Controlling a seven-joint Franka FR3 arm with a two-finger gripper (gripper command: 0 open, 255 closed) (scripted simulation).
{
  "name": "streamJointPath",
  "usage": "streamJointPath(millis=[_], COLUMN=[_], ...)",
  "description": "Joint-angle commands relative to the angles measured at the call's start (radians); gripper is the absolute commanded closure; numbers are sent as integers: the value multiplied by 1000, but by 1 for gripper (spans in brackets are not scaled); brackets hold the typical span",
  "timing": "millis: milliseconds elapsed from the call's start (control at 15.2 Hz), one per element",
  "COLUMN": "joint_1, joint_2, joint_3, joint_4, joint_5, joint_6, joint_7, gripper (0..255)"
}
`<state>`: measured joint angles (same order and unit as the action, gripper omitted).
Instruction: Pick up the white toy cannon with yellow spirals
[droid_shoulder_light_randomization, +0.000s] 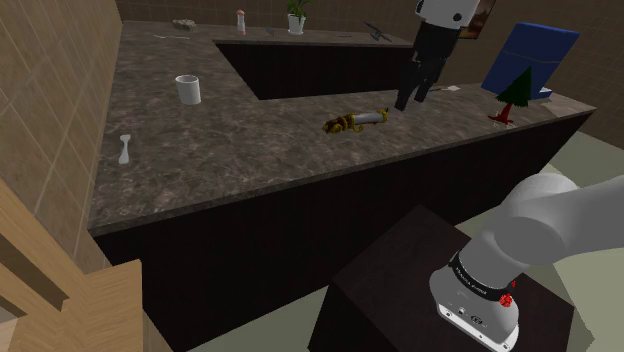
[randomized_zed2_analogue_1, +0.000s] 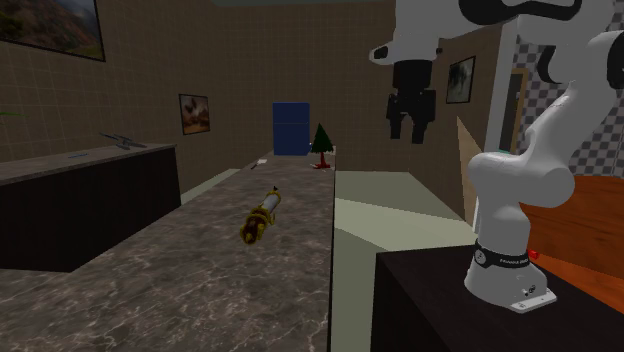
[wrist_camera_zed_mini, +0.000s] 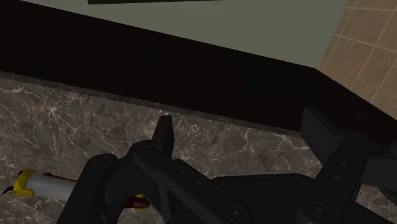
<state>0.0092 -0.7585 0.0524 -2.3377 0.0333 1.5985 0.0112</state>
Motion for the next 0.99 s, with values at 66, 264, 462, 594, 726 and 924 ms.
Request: streamJointPath(millis=[66, 264, 462, 594, 726, 924], joint_1=[0, 3, 8, 14, 23, 42], joint_2=[2, 23, 66, 107, 157, 247], joint_3=[-29, -117, -205, -263, -321, -406], joint_4=[-13, -38, -44, -38, -22, 17], joint_5=[-13, -50, -81, -95, -103, -101], joint_6=[17, 71, 127, 164, 201, 252], joint_7=[-49, -194, -339, -436, -534, -684], gripper=[0, 0, 0, 0, 0, 0])
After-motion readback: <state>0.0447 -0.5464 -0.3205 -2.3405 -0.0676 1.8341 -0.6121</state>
